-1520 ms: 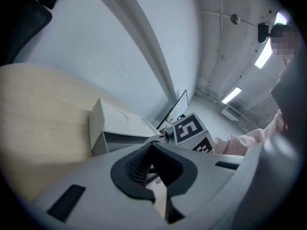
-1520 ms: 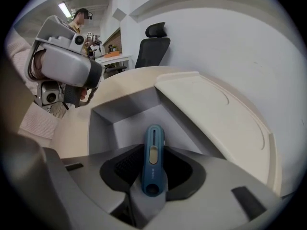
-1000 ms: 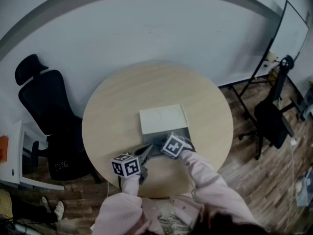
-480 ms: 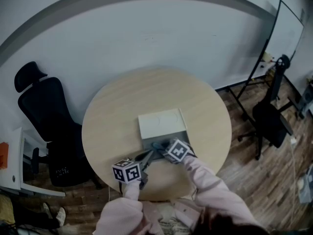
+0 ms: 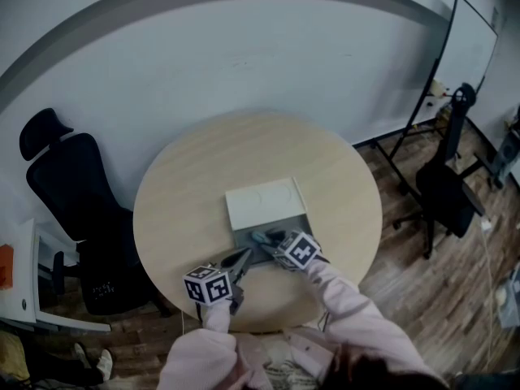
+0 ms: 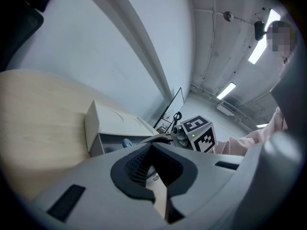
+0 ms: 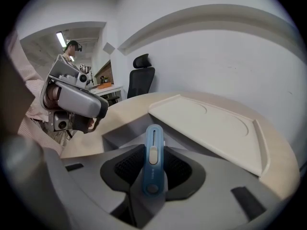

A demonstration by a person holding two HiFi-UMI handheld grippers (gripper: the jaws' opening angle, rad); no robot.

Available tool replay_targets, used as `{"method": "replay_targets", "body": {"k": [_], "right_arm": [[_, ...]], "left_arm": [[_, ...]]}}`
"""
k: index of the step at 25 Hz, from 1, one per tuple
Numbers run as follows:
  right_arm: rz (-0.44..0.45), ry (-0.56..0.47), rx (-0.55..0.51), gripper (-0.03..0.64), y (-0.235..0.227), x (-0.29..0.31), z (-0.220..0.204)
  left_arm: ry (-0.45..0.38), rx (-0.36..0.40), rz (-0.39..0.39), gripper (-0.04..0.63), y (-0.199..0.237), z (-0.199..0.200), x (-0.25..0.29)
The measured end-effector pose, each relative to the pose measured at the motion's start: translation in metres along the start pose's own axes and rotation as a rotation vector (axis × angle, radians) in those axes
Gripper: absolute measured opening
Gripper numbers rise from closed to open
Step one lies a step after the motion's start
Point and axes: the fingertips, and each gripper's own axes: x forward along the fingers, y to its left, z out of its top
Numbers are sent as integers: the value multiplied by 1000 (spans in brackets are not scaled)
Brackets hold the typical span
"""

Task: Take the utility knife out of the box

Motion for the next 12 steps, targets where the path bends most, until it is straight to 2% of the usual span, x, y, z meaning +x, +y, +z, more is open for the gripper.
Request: {"method": "replay_targets", "body": {"k": [3,12], "right_arm": [[-38,-18,2,132,-11,-1,-6],[-29,-142,107,132,-5,-17,8]], "left_arm": [[4,4,-2,-1,-1,-1,0],[-40,62,22,0,0,9,-2]]}}
